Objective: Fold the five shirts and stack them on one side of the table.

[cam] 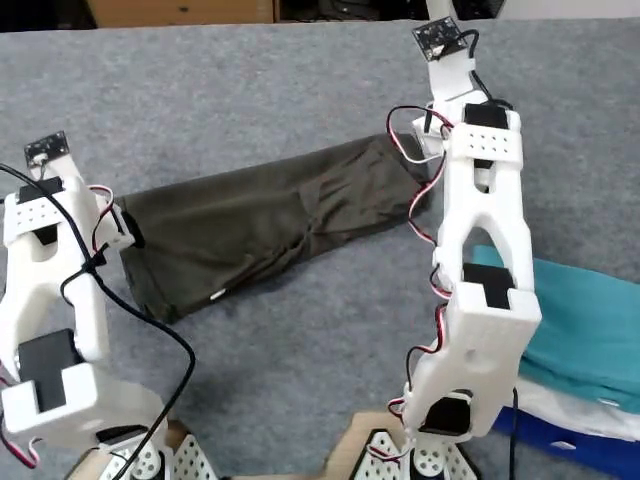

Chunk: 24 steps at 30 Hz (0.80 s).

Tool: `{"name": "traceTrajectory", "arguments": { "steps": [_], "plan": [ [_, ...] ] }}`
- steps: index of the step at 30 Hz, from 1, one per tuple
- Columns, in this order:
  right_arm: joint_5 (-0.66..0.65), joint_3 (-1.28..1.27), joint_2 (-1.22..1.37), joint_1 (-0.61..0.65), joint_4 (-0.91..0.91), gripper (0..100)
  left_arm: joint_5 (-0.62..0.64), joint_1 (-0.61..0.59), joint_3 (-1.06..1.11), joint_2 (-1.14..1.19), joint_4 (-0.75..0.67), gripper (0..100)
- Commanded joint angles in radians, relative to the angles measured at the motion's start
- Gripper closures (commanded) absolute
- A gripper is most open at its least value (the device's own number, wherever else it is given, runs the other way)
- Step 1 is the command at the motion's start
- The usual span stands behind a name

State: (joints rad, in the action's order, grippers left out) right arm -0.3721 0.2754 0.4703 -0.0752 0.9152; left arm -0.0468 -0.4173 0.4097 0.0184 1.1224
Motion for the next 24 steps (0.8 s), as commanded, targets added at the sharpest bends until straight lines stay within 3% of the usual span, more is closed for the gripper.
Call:
{"name": "traceTrajectory", "arguments": {
  "steps": [1, 10, 18, 24],
  "plan": [
    [0.009, 0.001, -0.004, -0.004, -0.023, 99.3, -0.002, -0.003, -0.055, 0.058, -0.012, 78],
    [0.009, 0.001, -0.002, -0.004, -0.023, 99.3, 0.080, 0.002, -0.201, 0.237, -0.003, 79],
    [0.009, 0.001, -0.002, -0.004, -0.023, 99.3, 0.075, 0.017, -0.210, 0.277, -0.011, 98],
    [0.008, 0.010, 0.028, -0.008, -0.025, 99.3, 0.075, 0.012, -0.216, 0.271, -0.006, 98]
  ]
}}
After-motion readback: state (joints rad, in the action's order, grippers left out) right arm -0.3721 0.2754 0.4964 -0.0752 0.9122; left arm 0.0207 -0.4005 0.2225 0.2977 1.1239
